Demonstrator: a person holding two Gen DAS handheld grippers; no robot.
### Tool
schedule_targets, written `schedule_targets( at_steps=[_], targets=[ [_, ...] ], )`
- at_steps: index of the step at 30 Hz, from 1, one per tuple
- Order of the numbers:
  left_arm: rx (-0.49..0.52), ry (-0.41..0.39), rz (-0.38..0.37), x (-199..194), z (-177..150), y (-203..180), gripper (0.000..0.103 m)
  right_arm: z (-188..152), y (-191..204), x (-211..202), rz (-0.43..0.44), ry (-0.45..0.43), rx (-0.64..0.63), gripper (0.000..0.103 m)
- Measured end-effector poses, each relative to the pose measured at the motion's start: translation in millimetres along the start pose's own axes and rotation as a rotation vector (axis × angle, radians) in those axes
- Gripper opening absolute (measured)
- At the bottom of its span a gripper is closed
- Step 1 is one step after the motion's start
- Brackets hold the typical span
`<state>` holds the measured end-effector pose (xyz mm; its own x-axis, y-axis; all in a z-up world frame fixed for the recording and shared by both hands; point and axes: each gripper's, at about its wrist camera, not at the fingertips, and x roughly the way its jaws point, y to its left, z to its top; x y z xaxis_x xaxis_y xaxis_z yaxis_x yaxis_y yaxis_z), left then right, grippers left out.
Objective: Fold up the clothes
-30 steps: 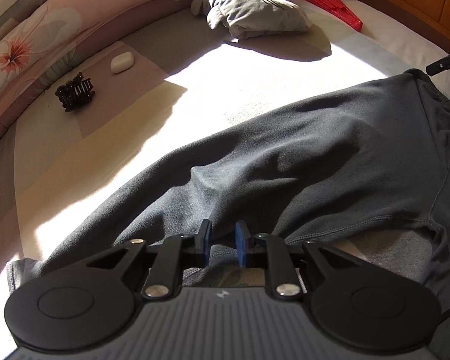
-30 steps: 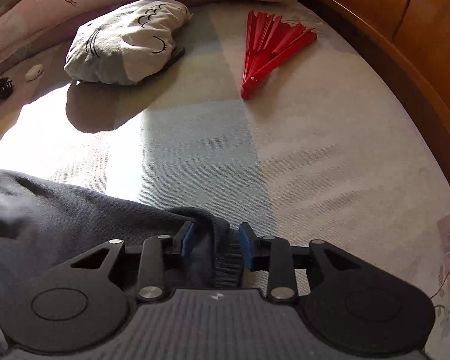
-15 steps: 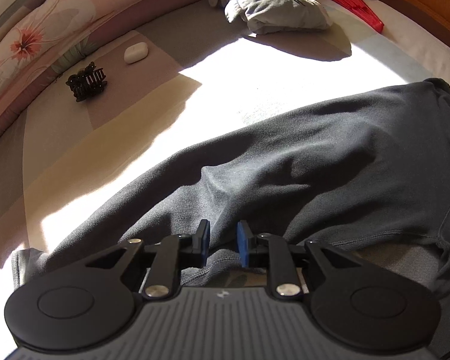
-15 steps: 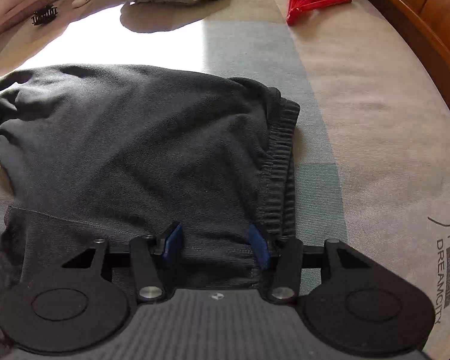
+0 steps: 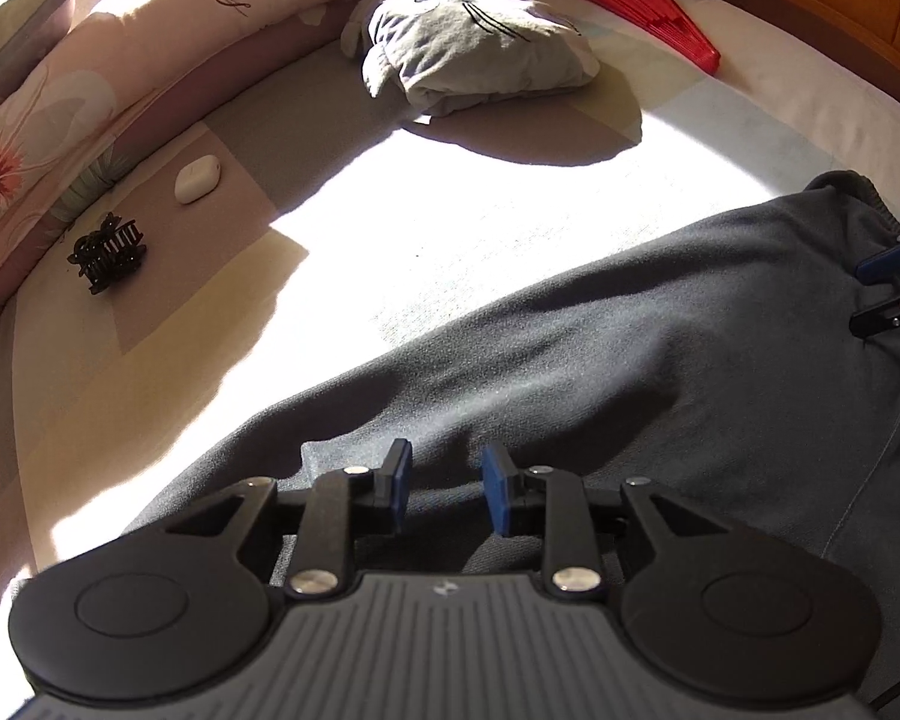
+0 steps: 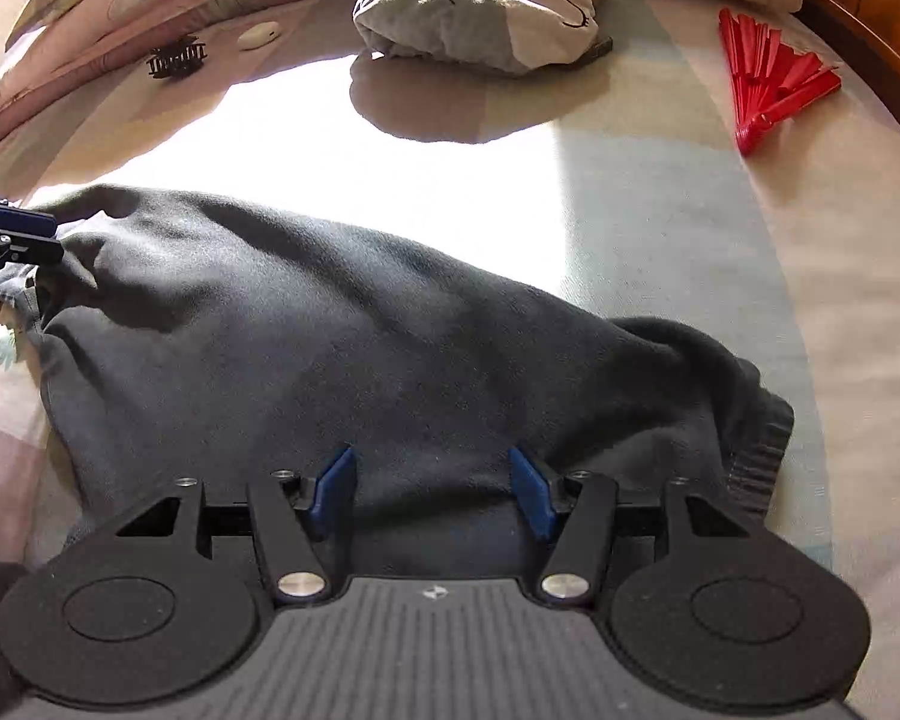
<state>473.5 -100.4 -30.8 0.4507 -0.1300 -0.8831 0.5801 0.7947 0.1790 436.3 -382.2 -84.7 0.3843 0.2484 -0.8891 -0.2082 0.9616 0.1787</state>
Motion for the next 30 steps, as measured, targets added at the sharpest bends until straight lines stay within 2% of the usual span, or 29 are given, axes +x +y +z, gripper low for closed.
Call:
schedule_targets(
  at_steps=[3,5,9,13,16,20,22,23,24,27,30],
  targets=[
    [-0.004,-0.024,-0.021,2.8,22.5,-9.9,0.027,-12.4,-22.0,-18.1,0.027,0.02,0.027,0.061],
    [0.004,-0.055,-0.063,10.4,43.1,-22.6,0.027,-17.5,-36.7,-31.1,0.041,0.037,0.053,0.061],
    [0.048,-0.111,-0.112,39.4,83.1,-44.7,0.027,0.4,-49.9,-54.2,0.022,-0.064,0.037,0.06],
    [0.018,-0.085,-0.148,74.9,114.5,-52.5,0.026,25.4,-60.0,-55.9,0.022,-0.144,0.063,0.06],
    [0.067,-0.035,-0.139,89.6,111.1,-60.2,0.026,37.0,-59.9,-49.2,0.002,-0.151,0.048,0.06],
    [0.107,-0.014,-0.171,79.6,88.8,-62.5,0.026,42.1,-56.9,-44.2,0.044,-0.137,0.01,0.059],
    [0.121,-0.008,-0.195,73.1,78.7,-63.7,0.026,44.2,-55.1,-36.6,0.077,-0.11,-0.006,0.05],
    [0.124,0.0,-0.199,71.2,74.5,-64.0,0.026,46.2,-53.0,-30.1,0.097,-0.092,-0.012,0.04],
    [0.129,0.002,-0.202,68.5,71.0,-63.7,0.026,48.2,-50.3,-23.7,0.108,-0.083,-0.022,0.033],
    [0.135,0.01,-0.213,63.6,62.0,-63.2,0.026,56.2,-40.6,-6.7,0.113,-0.074,-0.052,0.033],
    [0.147,0.008,-0.222,63.2,55.9,-63.9,0.026,66.3,-36.1,-2.0,0.127,-0.102,-0.033,0.033]
  ],
)
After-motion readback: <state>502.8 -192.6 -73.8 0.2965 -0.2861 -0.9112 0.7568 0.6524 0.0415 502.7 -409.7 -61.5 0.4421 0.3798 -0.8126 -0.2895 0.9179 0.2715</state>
